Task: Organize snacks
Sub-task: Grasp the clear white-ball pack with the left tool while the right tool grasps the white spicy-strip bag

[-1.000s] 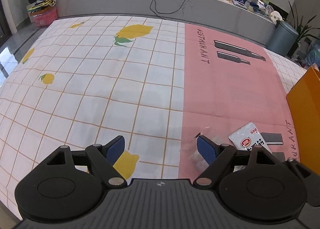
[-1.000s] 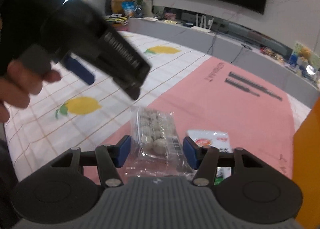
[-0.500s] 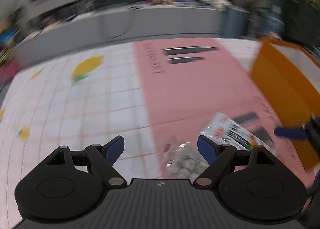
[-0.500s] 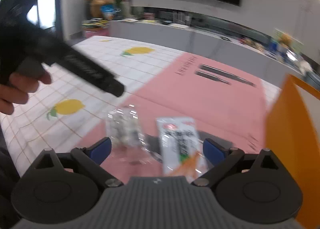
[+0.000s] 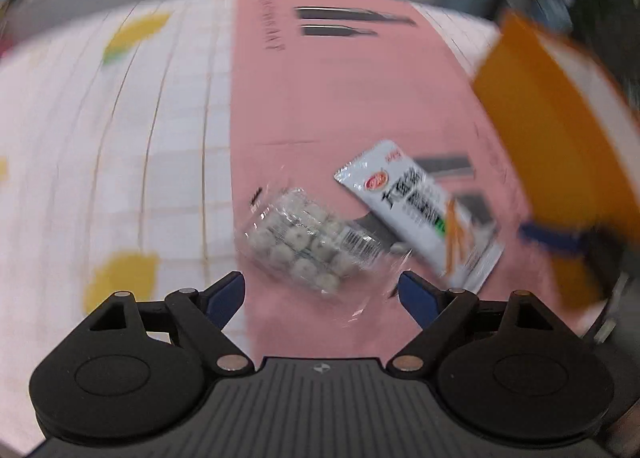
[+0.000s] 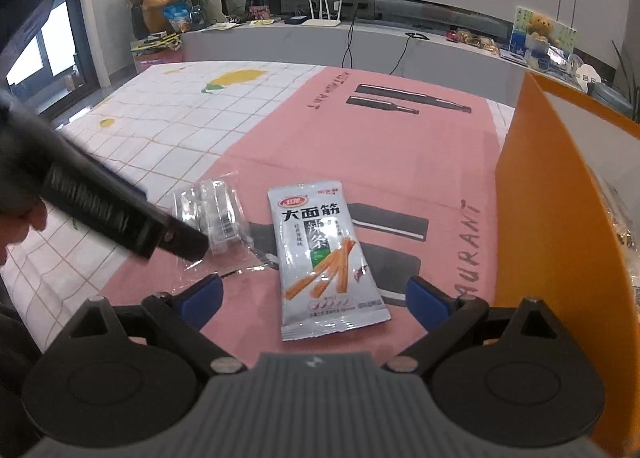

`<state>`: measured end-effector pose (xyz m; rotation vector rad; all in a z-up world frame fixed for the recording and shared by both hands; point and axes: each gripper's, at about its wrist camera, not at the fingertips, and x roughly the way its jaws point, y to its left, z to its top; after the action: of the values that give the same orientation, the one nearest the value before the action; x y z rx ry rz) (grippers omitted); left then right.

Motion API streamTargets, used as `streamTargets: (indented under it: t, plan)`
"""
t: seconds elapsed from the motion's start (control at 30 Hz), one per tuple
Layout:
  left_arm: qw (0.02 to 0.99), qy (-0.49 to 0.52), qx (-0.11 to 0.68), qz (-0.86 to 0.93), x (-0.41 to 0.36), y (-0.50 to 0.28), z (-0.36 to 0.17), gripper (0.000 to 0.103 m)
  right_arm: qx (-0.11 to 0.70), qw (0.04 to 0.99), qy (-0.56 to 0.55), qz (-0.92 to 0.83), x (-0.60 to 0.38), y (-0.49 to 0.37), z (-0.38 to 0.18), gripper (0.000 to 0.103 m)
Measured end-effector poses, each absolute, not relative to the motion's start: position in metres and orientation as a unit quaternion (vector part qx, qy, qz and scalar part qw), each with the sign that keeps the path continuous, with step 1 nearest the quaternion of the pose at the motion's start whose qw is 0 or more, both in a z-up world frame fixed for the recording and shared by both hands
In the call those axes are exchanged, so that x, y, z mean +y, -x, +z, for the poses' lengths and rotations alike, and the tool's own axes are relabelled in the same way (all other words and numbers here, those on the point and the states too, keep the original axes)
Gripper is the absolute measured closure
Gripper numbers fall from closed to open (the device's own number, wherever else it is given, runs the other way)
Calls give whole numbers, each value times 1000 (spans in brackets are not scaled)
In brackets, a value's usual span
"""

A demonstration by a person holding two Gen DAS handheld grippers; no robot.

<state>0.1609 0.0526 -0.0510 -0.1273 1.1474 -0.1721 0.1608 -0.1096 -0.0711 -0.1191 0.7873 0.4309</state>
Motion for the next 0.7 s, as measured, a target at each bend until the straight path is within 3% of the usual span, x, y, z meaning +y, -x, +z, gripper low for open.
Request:
streamTargets:
  t: [0.17, 0.33, 0.7]
  plan:
    - [821, 145, 552, -12, 58, -174, -54, 2, 386, 897, 52, 210, -103, -160, -72, 8]
    - [791, 196, 576, 72, 64, -192, -63, 9, 386, 896, 53, 215, -99, -156, -70, 8]
    - [818, 98, 560, 83, 37, -200, -73, 1, 383, 901, 44, 198, -107, -156, -67, 8]
